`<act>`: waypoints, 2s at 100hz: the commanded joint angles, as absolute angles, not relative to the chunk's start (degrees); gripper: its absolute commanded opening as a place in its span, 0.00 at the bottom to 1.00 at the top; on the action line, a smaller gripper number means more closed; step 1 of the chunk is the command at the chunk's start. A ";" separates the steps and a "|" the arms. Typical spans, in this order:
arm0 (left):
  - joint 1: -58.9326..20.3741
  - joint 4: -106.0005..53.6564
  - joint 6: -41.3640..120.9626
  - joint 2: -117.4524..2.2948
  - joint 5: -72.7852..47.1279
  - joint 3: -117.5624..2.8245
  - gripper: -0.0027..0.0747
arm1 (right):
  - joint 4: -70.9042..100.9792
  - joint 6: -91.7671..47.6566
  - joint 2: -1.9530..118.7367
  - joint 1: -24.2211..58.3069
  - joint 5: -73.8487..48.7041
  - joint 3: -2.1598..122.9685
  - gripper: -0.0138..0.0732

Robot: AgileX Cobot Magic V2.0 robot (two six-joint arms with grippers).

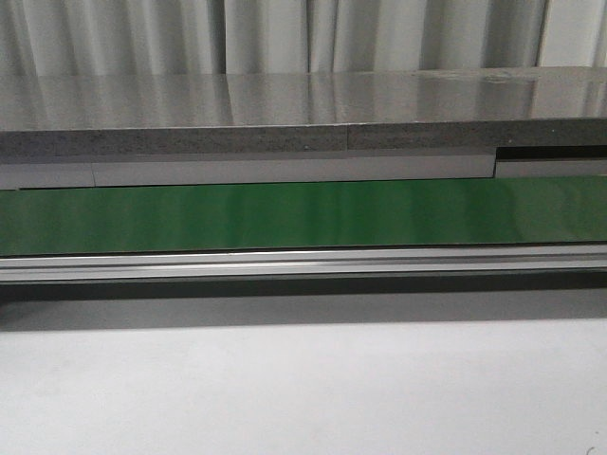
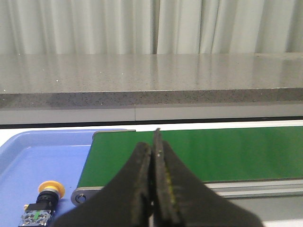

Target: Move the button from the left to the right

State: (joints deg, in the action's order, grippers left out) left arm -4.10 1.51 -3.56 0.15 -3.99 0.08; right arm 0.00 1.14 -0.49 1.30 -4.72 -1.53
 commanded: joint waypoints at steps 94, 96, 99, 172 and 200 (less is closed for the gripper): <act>-4.30 -8.30 -3.83 -9.62 -9.90 -10.74 0.01 | -0.83 1.19 -1.73 1.00 -0.47 -0.62 0.08; -4.30 -8.53 -3.83 -10.46 -10.30 -11.74 0.01 | -0.83 1.19 -1.73 1.00 -0.47 -0.62 0.08; -4.30 -8.68 -3.83 -11.58 -11.12 -13.18 0.01 | -0.83 1.19 -1.73 1.00 -0.47 -0.62 0.08; -4.30 0.90 -6.95 -29.97 -48.34 -42.86 0.01 | -0.83 1.19 -1.73 1.00 -0.47 -0.62 0.08; -4.30 0.00 -6.95 -29.97 -48.34 -42.86 0.01 | -0.83 1.19 -1.73 1.00 -0.47 -0.62 0.08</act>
State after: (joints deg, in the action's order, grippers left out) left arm -4.10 0.60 -6.35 -29.26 -51.76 -40.88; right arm 0.00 1.14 -0.49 1.30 -4.72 -1.53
